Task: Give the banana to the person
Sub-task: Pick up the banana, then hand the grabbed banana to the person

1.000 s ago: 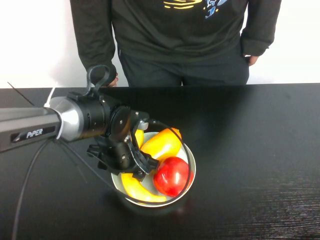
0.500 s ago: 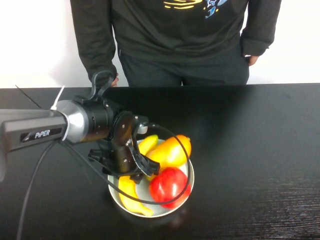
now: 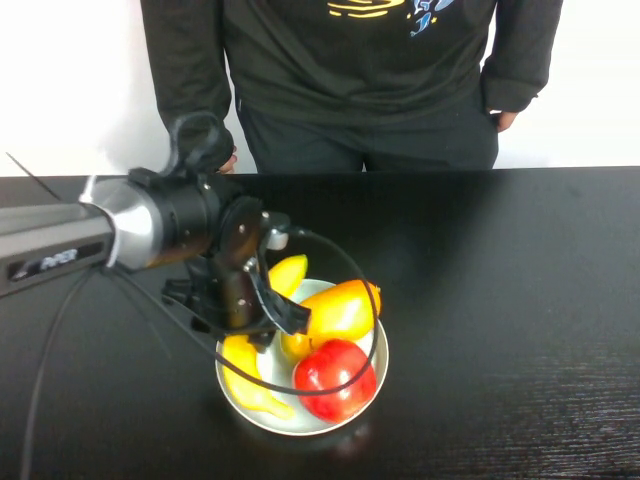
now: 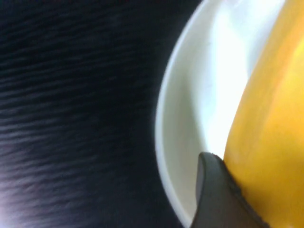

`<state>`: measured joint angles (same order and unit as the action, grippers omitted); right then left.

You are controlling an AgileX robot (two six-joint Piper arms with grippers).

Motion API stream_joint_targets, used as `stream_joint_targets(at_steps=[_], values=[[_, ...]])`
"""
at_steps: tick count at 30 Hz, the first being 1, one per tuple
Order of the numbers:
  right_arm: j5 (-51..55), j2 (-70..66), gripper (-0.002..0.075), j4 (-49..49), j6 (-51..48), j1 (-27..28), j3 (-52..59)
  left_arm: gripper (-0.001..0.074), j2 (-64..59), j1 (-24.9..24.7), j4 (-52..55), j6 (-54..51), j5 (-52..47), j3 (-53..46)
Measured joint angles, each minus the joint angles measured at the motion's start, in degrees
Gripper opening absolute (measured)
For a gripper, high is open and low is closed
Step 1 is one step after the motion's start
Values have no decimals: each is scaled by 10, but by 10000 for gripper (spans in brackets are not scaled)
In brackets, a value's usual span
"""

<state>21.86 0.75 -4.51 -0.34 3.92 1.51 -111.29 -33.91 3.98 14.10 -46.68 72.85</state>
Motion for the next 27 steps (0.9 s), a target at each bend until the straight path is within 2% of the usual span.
stream_joint_targets(at_steps=[8,15,27], values=[[0,0,-11,0,0,0,0,281,102,0,45,23,-103,0],[0,0,-11,0,0,0,0,281,212,-18,47,-26,-219,0],[0,0,-11,0,0,0,0,281,319,-22,32,-75,-241,45]])
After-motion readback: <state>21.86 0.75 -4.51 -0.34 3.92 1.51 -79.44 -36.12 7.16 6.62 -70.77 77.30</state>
